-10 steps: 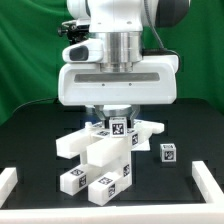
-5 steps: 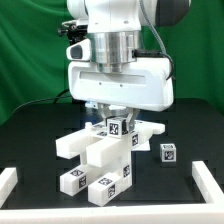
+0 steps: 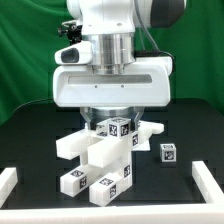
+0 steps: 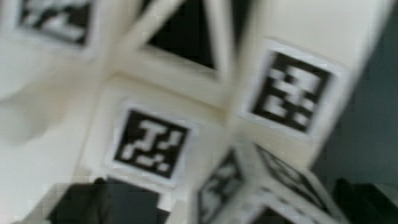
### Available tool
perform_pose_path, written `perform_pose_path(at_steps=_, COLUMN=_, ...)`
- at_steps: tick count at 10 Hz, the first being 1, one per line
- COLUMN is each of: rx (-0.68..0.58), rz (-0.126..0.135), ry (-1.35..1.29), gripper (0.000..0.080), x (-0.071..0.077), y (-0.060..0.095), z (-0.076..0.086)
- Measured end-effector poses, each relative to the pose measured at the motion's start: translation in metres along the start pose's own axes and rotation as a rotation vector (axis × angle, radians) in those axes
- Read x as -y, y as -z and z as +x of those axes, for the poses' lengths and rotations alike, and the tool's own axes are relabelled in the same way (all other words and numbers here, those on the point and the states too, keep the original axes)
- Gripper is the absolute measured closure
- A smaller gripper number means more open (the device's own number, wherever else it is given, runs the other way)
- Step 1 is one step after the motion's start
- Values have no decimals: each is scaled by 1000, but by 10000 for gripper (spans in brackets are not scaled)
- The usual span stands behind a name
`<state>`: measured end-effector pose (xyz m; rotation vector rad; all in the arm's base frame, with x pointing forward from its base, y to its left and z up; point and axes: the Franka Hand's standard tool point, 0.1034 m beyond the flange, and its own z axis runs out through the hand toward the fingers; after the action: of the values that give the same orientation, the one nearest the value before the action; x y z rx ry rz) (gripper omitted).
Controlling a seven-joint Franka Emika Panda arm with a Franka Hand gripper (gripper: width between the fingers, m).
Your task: Assemble chair
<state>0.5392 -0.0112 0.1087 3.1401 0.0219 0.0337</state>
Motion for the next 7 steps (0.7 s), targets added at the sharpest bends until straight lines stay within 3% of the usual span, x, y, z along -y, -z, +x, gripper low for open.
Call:
perform_pose_path(at_steps=4, rx=4, rz=0, ry=245, gripper=151, x=0, y=-2, z=-3)
perform_pose_path(at_steps=5, rx=-4, rz=-18, ry=476, gripper=151, x=9, y=0, z=1)
perform_pose_path(at_steps=7, rx=-11, rz=-27, ry=575, gripper=155, x=7, y=1, z=2)
